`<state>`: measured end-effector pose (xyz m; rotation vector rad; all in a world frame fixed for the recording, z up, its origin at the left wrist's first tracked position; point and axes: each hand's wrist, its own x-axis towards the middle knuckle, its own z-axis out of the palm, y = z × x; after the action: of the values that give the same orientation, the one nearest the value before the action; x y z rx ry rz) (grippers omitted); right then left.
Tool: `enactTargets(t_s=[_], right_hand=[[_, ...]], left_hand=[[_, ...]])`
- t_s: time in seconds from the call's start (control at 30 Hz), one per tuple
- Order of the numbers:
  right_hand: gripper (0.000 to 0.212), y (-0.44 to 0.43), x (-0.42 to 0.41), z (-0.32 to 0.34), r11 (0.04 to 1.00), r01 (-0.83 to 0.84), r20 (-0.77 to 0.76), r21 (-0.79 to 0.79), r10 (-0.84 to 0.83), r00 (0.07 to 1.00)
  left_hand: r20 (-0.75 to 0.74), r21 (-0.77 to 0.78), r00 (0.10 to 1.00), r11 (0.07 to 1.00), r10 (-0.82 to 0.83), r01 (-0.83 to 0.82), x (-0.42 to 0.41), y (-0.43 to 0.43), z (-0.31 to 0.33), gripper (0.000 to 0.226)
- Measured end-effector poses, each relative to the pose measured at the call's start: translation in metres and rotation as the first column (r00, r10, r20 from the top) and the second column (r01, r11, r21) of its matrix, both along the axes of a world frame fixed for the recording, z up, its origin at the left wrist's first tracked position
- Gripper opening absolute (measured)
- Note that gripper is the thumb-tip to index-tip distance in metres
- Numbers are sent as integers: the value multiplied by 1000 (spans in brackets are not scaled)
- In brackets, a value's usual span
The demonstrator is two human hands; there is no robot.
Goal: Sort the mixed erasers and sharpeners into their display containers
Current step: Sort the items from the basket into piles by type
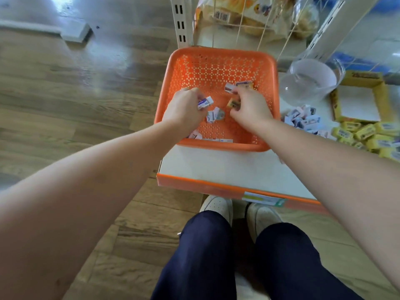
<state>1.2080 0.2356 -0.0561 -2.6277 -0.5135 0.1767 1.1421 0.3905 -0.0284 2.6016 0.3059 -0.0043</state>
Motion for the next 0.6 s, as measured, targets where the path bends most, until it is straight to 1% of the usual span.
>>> enactTargets(t_s=[0.07, 0.13, 0.2, 0.27, 0.37, 0.47, 0.6], right_hand=[[45, -16, -6, 20, 996, 47, 57, 70, -51, 997], [42, -36, -14, 39, 994, 52, 107, 98, -63, 992], [38, -61, -24, 57, 986, 72, 126, 149, -92, 988], [35, -92, -33, 70, 975, 137, 125, 174, -160, 979], [36, -146, -47, 85, 963, 226, 107, 148, -242, 964], [37, -202, -60, 91, 940, 317, 84, 123, -329, 941], [41, -261, -66, 82, 902, 428, 44, 55, -431, 901]], left_hand=[[14, -22, 1000, 1000, -7, 8, -2, -13, 12, 29], [22, -33, 999, 999, -41, 41, -3, -29, 28, 29], [27, -35, 996, 996, -83, 84, -3, -46, 47, 31], [38, -36, 993, 992, -115, 117, -2, -65, 68, 33], [62, -30, 986, 987, -155, 157, 1, -98, 92, 34], [66, -7, 975, 977, -211, 212, 5, -138, 101, 30], [-2, 8, 947, 947, -320, 320, 7, -194, 97, 28]])
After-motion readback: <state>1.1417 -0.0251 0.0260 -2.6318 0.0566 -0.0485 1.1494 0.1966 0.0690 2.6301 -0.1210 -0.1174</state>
